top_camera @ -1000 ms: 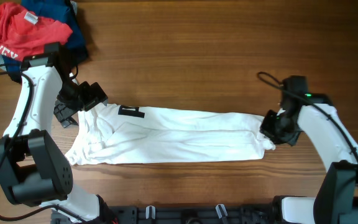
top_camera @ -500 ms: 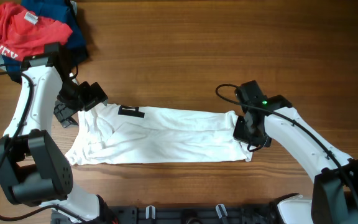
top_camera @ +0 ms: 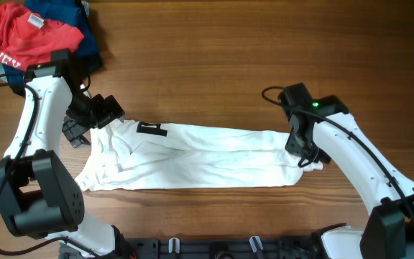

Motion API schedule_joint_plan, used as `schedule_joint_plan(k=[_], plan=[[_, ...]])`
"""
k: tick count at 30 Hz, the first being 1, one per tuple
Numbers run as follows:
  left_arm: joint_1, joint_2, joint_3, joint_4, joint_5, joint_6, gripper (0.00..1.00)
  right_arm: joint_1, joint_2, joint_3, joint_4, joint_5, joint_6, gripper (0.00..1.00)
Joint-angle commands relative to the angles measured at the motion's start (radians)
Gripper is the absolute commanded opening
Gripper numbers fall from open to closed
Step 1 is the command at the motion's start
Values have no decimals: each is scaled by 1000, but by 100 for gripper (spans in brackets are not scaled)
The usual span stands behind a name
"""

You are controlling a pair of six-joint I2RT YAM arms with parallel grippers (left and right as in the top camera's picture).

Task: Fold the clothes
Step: 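Fold the strip's right end leftward toward the center with the right gripper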

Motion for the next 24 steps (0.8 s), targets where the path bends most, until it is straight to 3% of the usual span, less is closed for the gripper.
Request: schedule_joint_plan(k=[1,8,22,24], plan=[[-5,-16,-9,3,16,8,100,4,-18,45,-12,27,-11,4],[-5,-16,-9,3,16,5,100,124,-8,45,24,-53,-56,4],[-5,-16,-9,-2,16,5,100,349,148,43,164,-262,-6,6],[-5,-16,-9,-2,16,5,100,373,154,43,172,-262,8,15]])
